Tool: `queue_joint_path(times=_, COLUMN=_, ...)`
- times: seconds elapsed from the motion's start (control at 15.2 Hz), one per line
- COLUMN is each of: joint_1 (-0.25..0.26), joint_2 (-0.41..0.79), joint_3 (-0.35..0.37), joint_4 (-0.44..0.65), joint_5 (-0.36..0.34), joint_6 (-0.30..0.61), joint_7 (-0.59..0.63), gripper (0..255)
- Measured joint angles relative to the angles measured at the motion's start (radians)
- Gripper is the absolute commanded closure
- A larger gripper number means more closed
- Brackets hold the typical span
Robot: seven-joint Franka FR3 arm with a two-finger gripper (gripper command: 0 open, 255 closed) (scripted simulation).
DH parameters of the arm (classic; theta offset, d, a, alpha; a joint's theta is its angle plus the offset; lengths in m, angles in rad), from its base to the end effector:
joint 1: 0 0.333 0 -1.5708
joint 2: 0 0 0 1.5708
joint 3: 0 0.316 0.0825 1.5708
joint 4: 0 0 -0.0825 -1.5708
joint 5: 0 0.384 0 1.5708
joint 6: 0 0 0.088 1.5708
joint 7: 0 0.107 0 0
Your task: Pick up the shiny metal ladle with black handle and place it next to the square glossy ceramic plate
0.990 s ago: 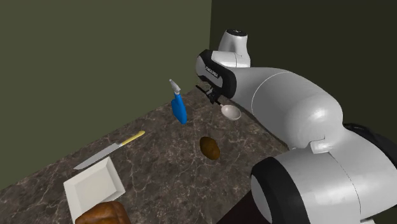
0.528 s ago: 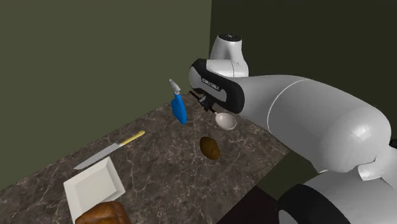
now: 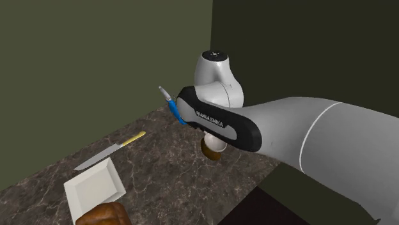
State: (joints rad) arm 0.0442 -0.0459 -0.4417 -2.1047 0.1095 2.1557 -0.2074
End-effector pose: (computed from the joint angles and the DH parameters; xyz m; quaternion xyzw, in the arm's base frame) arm 0.5028 -0.2084 0.4452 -0.9897 0.1228 -0.0607 0.0405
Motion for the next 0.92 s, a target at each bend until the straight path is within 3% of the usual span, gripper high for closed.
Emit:
queue_joint_path(times=0.59, joint_1=0.075, joint_2=-0.176, joint_3=0.132, joint_4=-0.197, joint_5=-0.082, joint_6=0.051, joint_7=0.252, gripper=255)
queue_joint_path(times=0.92, joint_1=0.120, joint_2=-0.220, joint_3=0.220, joint_4=-0.240, joint_5=-0.092, joint_6=0.056, joint_7=0.391, gripper=255)
